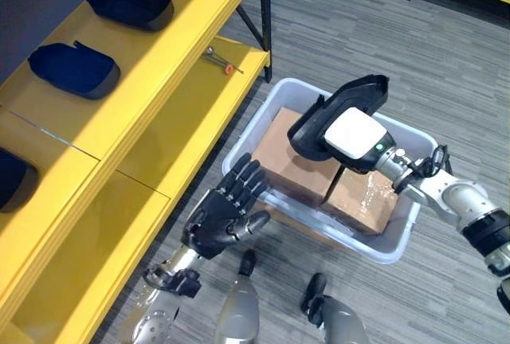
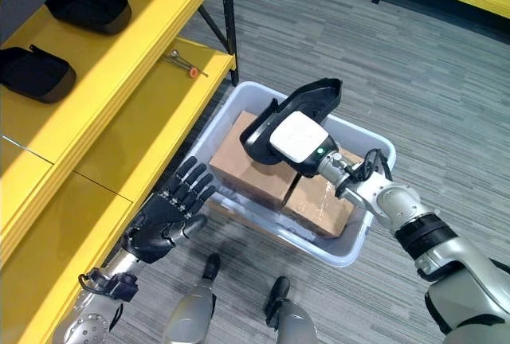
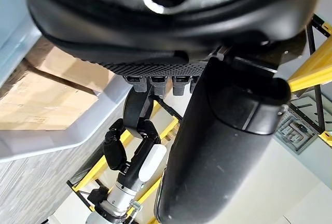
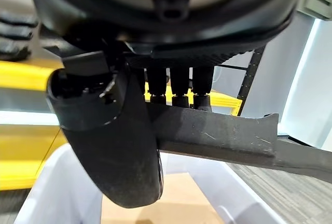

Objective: Move parts from the plastic box to the shelf.

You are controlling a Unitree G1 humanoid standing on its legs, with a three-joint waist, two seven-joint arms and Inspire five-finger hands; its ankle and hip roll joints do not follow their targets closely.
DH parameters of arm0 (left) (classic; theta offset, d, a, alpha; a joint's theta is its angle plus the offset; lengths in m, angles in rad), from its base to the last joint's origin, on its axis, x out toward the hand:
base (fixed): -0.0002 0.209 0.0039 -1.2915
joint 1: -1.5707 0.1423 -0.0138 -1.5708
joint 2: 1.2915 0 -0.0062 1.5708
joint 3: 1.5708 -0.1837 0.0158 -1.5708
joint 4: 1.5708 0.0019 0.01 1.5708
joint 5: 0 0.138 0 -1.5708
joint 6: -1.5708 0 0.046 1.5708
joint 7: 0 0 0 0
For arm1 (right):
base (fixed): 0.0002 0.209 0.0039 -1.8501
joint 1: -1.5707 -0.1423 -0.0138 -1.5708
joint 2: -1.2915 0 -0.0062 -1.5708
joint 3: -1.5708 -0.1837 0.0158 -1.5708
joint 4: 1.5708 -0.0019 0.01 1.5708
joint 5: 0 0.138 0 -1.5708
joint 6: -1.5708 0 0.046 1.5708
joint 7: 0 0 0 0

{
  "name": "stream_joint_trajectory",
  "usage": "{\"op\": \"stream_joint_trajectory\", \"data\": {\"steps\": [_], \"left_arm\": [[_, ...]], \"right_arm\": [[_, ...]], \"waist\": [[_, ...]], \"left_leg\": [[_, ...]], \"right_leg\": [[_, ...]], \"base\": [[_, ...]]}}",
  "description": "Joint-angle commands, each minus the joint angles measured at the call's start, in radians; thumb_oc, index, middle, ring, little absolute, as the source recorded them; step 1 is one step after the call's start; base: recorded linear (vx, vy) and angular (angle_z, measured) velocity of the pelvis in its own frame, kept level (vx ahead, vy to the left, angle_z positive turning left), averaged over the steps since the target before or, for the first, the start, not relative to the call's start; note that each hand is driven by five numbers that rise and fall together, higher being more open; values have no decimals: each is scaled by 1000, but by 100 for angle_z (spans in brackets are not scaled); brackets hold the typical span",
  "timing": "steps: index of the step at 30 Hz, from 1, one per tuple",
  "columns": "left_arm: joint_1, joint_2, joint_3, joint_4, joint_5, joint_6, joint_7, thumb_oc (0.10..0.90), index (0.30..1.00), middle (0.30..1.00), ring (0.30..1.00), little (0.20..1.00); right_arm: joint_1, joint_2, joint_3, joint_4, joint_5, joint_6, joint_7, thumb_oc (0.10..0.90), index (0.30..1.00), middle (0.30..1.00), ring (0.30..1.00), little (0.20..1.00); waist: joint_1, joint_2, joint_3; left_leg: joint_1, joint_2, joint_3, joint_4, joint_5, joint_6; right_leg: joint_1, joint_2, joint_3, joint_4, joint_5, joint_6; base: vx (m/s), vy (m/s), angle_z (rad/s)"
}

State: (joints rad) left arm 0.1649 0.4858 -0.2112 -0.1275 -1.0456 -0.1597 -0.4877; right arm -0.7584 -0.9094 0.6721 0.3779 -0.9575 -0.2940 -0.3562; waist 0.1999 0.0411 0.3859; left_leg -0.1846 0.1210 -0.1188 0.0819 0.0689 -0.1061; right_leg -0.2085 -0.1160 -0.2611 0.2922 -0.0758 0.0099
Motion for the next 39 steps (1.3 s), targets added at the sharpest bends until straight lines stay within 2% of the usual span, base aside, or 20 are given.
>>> {"op": "stream_joint_trajectory", "data": {"steps": [1, 2, 3, 6, 7, 10, 12, 13, 15, 18, 19, 20, 21, 23, 26, 27, 28, 29, 34, 39], "left_arm": [[-5, -2, -61, -108, 32, -96, 8, 900, 1000, 1000, 1000, 1000], [-9, -2, -60, -110, 56, -107, 25, 900, 1000, 1000, 1000, 1000], [-16, 3, -56, -116, 132, -154, 57, 900, 1000, 1000, 1000, 1000], [-14, 10, -42, -126, 198, -187, 107, 900, 1000, 1000, 1000, 1000], [-25, 21, -11, -133, 370, -230, 250, 900, 1000, 1000, 1000, 1000], [-43, 36, 16, -133, 542, -266, 372, 900, 1000, 1000, 1000, 1000], [-73, 47, 46, -137, 687, -310, 458, 900, 1000, 1000, 1000, 1000], [-91, 51, 57, -141, 755, -331, 481, 900, 1000, 1000, 1000, 1000], [-121, 70, 71, -150, 879, -351, 537, 900, 1000, 1000, 1000, 1000], [-167, 101, 69, -147, 1033, -364, 629, 900, 1000, 1000, 1000, 1000], [-199, 118, 63, -135, 1130, -379, 685, 900, 1000, 1000, 1000, 1000], [-205, 120, 60, -132, 1161, -383, 699, 900, 1000, 1000, 1000, 1000], [-233, 143, 55, -131, 1326, -393, 786, 900, 1000, 1000, 1000, 1000], [-325, 216, 15, -99, 1495, -354, 905, 900, 1000, 1000, 1000, 1000], [-372, 250, -15, -82, 1540, -352, 932, 900, 1000, 1000, 1000, 1000], [-421, 277, -59, -78, 1586, -365, 929, 900, 1000, 1000, 1000, 1000], [-446, 290, -91, -74, 1599, -351, 918, 900, 1000, 1000, 1000, 1000], [-476, 299, -129, -64, 1577, -351, 881, 900, 1000, 1000, 1000, 1000], [-497, 307, -189, -63, 1588, -340, 847, 900, 1000, 1000, 1000, 1000], [-517, 308, -235, -35, 1572, -338, 817, 900, 1000, 1000, 1000, 1000]], "right_arm": [[-91, 20, -70, -36, 132, 38, -61, 400, 300, 300, 300, 300], [-84, 34, -79, -45, 138, 45, -51, 400, 300, 300, 300, 300], [-69, 56, -97, -70, 182, 57, -5, 400, 300, 300, 300, 300], [-34, 62, -114, -107, 247, 72, 52, 400, 300, 300, 300, 300], [20, 80, -145, -191, 312, 148, 136, 400, 300, 300, 300, 300], [51, 87, -168, -240, 344, 204, 215, 400, 300, 300, 300, 300], [80, 89, -179, -301, 413, 283, 311, 400, 300, 300, 300, 300], [90, 95, -183, -317, 415, 297, 330, 400, 300, 300, 300, 300], [106, 98, -189, -350, 433, 340, 383, 400, 300, 300, 300, 300], [128, 96, -187, -405, 543, 395, 461, 400, 300, 300, 300, 300], [139, 100, -186, -425, 534, 413, 498, 400, 300, 300, 300, 300], [142, 100, -187, -427, 540, 415, 504, 400, 300, 300, 300, 300], [140, 101, -176, -428, 611, 450, 564, 400, 300, 300, 300, 300], [118, 109, -139, -426, 642, 488, 634, 400, 300, 300, 300, 300], [96, 110, -118, -437, 691, 507, 668, 400, 300, 300, 300, 300], [78, 117, -106, -459, 729, 513, 692, 400, 300, 300, 300, 300], [55, 128, -95, -468, 716, 509, 709, 400, 300, 300, 300, 300], [20, 133, -78, -495, 731, 528, 728, 400, 300, 300, 300, 300], [-26, 148, -65, -557, 748, 536, 767, 400, 300, 300, 300, 300], [-44, 159, -59, -600, 742, 544, 755, 400, 300, 300, 300, 300]], "waist": [[5, -19, -84], [2, -21, -91], [-6, -24, -107], [-18, -29, -126], [-36, -38, -156], [-50, -49, -179], [-64, -58, -200], [-70, -62, -207], [-84, -70, -221], [-106, -77, -239], [-119, -80, -252], [-119, -81, -253], [-132, -85, -264], [-157, -91, -287], [-170, -93, -298], [-183, -94, -307], [-193, -93, -314], [-201, -91, -322], [-220, -85, -337], [-232, -82, -345]], "left_leg": [[3, 38, -7, -84, 105, 29], [14, 36, -4, -89, 103, 29], [33, 31, 1, -90, 97, 30], [51, 25, 8, -90, 89, 32], [80, 16, 18, -94, 78, 37], [102, 8, 27, -96, 66, 40], [122, 4, 39, -104, 57, 42], [132, 1, 42, -106, 53, 44], [152, 1, 52, -113, 44, 45], [170, 2, 69, -123, 44, 45], [181, 3, 79, -131, 40, 47], [185, 3, 81, -132, 39, 47], [196, 4, 90, -140, 37, 47], [222, 3, 116, -154, 29, 47], [233, 2, 129, -160, 25, 48], [244, 2, 145, -164, 21, 47], [253, 2, 156, -167, 16, 47], [260, 2, 169, -169, 11, 46], [269, 2, 193, -169, 2, 47], [272, 2, 207, -169, -3, 49]], "right_leg": [[82, 30, 68, -61, -13, 6], [95, 29, 69, -74, -9, 8], [117, 25, 74, -95, 0, 11], [138, 21, 84, -114, 10, 14], [167, 13, 94, -141, 23, 22], [189, 8, 102, -162, 33, 27], [206, 3, 110, -180, 44, 34], [214, 1, 116, -186, 47, 36], [230, 0, 127, -204, 58, 41], [239, -2, 145, -227, 80, 50], [245, -3, 158, -240, 88, 55], [247, -3, 160, -243, 90, 55], [252, -4, 169, -257, 101, 62], [264, -9, 193, -287, 122, 76], [269, -11, 204, -306, 136, 84], [273, -16, 213, -327, 154, 93], [275, -19, 220, -339, 164, 98], [277, -20, 228, -353, 173, 104], [274, -22, 248, -371, 187, 114], [268, -21, 264, -376, 192, 118]], "base": [[85, 98, -2], [101, 134, -5], [80, 109, -6], [89, 151, -2], [109, 168, -1], [67, 106, -10], [27, 87, -16], [17, 67, -5], [9, 54, -6], [-24, 58, -17], [-34, 64, -11], [-22, 58, -8], [-24, 45, -18], [-17, 59, -23], [-21, 34, -22], [-37, 36, -24], [-46, 53, -18], [-25, 44, -20], [-21, 30, -18], [-2, 12, -6]]}}
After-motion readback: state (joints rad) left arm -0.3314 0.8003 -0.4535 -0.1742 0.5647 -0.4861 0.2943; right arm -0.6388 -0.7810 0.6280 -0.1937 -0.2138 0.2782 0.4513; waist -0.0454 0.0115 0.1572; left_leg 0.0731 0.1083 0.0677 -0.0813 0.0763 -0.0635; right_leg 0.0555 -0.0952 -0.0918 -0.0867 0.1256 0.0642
